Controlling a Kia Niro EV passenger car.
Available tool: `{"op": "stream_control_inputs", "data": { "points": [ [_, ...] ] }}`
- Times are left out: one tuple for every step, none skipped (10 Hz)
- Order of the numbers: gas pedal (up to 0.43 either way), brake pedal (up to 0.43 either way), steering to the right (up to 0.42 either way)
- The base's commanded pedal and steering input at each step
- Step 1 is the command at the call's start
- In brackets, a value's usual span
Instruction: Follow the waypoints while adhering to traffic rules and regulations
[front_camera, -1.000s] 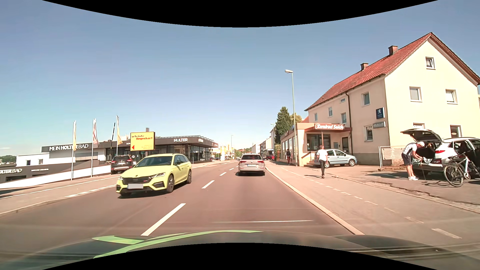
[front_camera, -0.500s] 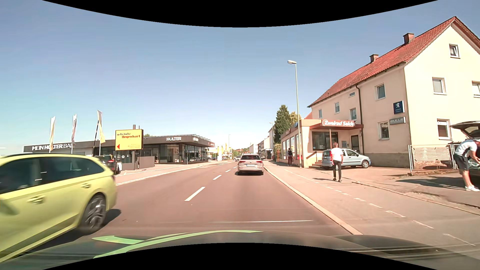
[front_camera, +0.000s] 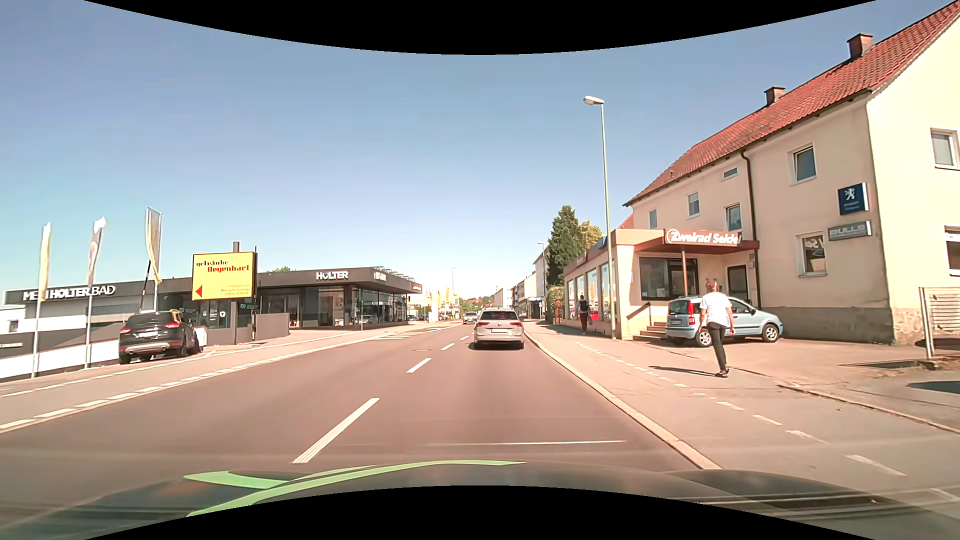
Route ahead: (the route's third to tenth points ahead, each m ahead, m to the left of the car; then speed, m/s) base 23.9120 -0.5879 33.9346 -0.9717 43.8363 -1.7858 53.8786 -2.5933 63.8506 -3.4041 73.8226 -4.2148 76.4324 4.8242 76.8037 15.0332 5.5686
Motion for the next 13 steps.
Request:
{"op": "stream_control_inputs", "data": {
  "points": [
    [0.138,0.000,0.012],
    [0.138,0.000,0.012],
    [0.138,0.000,0.012],
    [0.138,0.000,0.012],
    [0.138,0.000,0.012],
    [0.138,0.000,0.012],
    [0.138,0.000,0.012],
    [0.138,0.000,0.011],
    [0.138,0.000,0.010],
    [0.138,0.000,0.009],
    [0.138,0.000,0.009],
    [0.138,0.000,0.008],
    [0.138,0.000,0.008]
  ]
}}
